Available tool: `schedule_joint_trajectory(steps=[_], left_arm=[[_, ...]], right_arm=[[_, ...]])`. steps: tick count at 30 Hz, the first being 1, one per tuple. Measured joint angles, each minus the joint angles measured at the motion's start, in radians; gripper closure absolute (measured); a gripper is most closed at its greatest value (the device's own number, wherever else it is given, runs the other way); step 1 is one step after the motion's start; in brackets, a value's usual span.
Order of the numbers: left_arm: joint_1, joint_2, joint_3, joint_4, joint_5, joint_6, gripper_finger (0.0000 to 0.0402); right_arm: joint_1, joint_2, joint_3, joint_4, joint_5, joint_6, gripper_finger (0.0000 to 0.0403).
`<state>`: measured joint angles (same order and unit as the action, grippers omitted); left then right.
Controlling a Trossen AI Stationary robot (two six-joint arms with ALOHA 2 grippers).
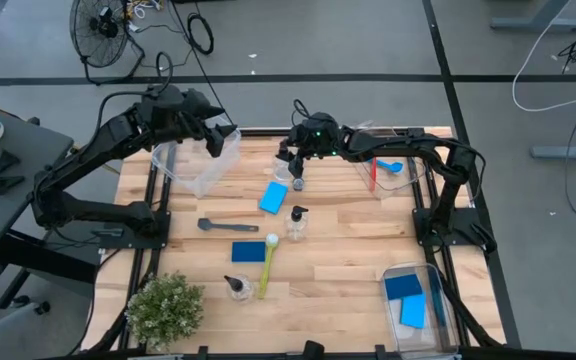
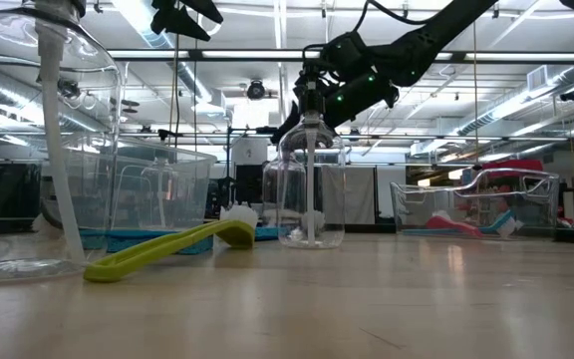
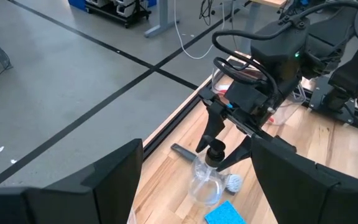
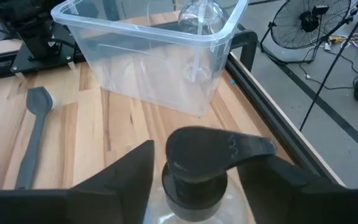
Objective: Pick & Place Kitchen Sink Supplies
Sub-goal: Put the transparent bottle spray into the transparent container
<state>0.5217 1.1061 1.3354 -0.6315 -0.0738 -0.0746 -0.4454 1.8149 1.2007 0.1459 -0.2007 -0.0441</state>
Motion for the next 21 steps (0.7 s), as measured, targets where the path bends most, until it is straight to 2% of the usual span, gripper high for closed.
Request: schedule_joint_trajectory(steps=[6,11,21], left_arm=[[0.001,0.0,0.0,0.0,0.0,0.001,0.0097],[0.0,0.0,0.0,-0.001,0.0,0.0,0.0097],[-0.02,0.037,0.002,-0.001,-0.005,-0.028,0.0097]], right_arm=[[0.0,-0.038,0.001,0.044,0.008,-0.005,0.0131],[-0.001,-0.1,0.001,0.018,0.069,-0.049,0.011],[0.012,-0.354,0.001,-0.124,0.089,-0.078,0.0101]])
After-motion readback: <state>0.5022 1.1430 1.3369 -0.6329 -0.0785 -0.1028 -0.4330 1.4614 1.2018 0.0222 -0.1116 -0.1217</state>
